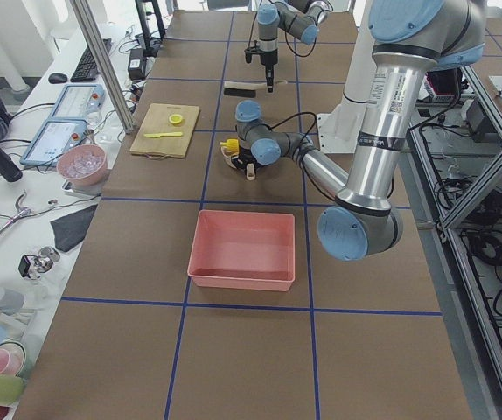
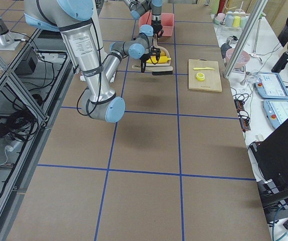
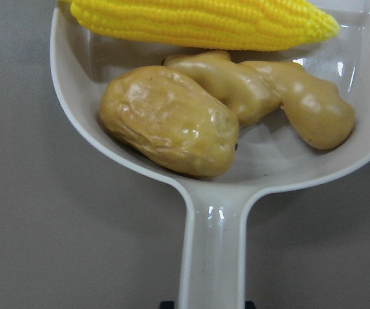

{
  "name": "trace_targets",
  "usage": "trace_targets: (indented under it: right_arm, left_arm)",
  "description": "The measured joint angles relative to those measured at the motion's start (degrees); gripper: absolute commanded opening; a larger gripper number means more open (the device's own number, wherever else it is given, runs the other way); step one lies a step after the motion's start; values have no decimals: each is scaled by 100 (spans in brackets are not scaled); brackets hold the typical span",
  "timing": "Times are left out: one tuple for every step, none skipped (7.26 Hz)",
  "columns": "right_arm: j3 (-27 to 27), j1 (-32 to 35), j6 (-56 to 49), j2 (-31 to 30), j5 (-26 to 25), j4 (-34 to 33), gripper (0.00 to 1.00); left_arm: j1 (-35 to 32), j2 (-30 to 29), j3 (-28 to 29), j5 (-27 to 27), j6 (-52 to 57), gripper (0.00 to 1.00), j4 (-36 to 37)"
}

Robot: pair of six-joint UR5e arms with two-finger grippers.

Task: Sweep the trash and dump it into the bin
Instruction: 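Withdraw the brush with the right gripper and set it down near its start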

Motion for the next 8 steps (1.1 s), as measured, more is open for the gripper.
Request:
trace_targets:
  right_arm:
    - [242,164,-282,-123,-19,-415,0]
    - [564,323,-687,-374,-28,-808,0]
    - [835,421,-1074,-727,-20,-998,0]
    - [1005,487,-1311,-1128,8,-951,0]
    - [1092,553,-1438,-1538,55,-706,0]
    - [1114,598,-1484,-2034,154,-259,0]
    - [1048,621,-1453,-2630,319,477,0]
    - [885,640,-1327,-3130,499,1281,0]
  left_arm:
    - [-52,2,-56,-9,-3,34,0]
    - [-116,17,-145,-15,-4,33,-1]
    - [-171,44,-235,-19,-8,31,-16]
    - [-207,61,-298,-20,-59,29,-45]
    - [-221,71,-310,-17,-143,27,-65]
    - [-221,81,-283,-17,-188,25,-74]
    - [-215,85,-238,-21,-206,19,-77]
    - [-207,88,-196,-22,-212,15,-82]
